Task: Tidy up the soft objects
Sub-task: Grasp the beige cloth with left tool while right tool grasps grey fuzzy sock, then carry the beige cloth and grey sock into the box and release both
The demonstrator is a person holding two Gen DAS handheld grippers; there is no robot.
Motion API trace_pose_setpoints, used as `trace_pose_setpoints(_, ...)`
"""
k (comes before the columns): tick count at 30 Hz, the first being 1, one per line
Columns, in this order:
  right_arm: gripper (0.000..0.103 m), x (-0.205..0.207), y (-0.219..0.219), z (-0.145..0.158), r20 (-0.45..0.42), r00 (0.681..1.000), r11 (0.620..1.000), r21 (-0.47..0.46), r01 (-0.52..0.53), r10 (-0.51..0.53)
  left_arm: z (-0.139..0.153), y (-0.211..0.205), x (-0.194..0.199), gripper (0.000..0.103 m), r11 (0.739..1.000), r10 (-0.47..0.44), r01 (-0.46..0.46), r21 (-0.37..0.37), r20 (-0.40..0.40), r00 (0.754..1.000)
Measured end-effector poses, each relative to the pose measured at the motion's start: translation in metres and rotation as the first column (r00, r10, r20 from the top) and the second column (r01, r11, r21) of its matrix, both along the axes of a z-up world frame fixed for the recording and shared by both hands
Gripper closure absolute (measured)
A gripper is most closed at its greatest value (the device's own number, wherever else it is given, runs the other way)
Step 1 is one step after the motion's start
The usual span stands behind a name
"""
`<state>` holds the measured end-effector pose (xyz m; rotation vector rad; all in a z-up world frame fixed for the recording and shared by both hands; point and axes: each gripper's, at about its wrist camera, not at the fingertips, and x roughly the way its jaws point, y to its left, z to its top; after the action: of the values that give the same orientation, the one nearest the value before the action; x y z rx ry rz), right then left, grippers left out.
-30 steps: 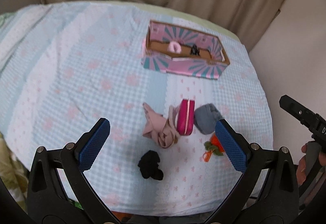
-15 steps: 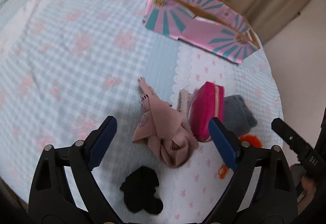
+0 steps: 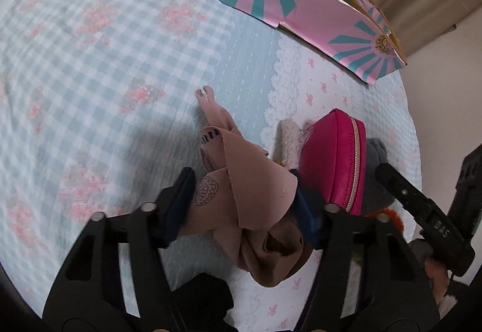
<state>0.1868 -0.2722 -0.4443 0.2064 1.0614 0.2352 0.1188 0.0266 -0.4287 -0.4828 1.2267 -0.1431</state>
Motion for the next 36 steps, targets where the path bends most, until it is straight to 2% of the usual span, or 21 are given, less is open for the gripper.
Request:
trace_pose_setpoints(2,0.020,0.004,0.001,-0.005,-0.011,1.000,1.000,0.001,0.002,-0.002,-0.003,0.000,0.001,0.067,1.000,0.003,-0.003,-0.009,-0.007,1.000)
trace_pose_setpoints(3,0.022,0.005,0.001,-0.007,-0.016,1.000,1.000,-0.005,0.006,-0.007,-0.004,0.000,0.001,0.069,1.000,0.004,-0.004,-0.018,-0.012,1.000)
trace_pose_setpoints(5,0.034,0.008,0.002,-0.011,-0.030,0.999,1.000,-0.010,0.013,-0.013,-0.006,0.000,0.002,0.074,1.000,0.006,-0.006,-0.020,-0.019,1.000)
trace_pose_setpoints(11,0.050,0.008,0.005,-0.014,-0.036,0.999,0.999,-0.029,0.028,-0.029,-0.002,-0.004,0.002,0.080,1.000,-0.018,0.018,0.007,-0.010,1.000)
trace_pose_setpoints(17,0.057,0.005,0.005,-0.006,-0.027,0.999,0.999,-0.040,0.038,-0.039,0.011,0.003,-0.001,0.081,1.000,-0.002,0.002,-0.001,0.014,1.000)
trace_pose_setpoints(21,0.057,0.001,0.002,0.008,-0.011,0.998,0.998,-0.037,0.056,-0.056,0.024,0.008,-0.003,0.081,1.000,-0.002,0.001,0.009,0.027,1.000)
trace_pose_setpoints(28,0.059,-0.012,-0.001,0.053,0.016,0.997,0.996,-0.034,0.079,-0.078,0.070,0.016,-0.011,0.081,1.000,0.009,-0.010,0.020,0.060,0.998)
trace_pose_setpoints(36,0.059,-0.041,-0.003,0.142,0.090,0.989,0.992,-0.042,0.121,-0.117,0.167,0.013,-0.027,0.081,0.995,-0.043,0.028,0.096,0.159,0.986)
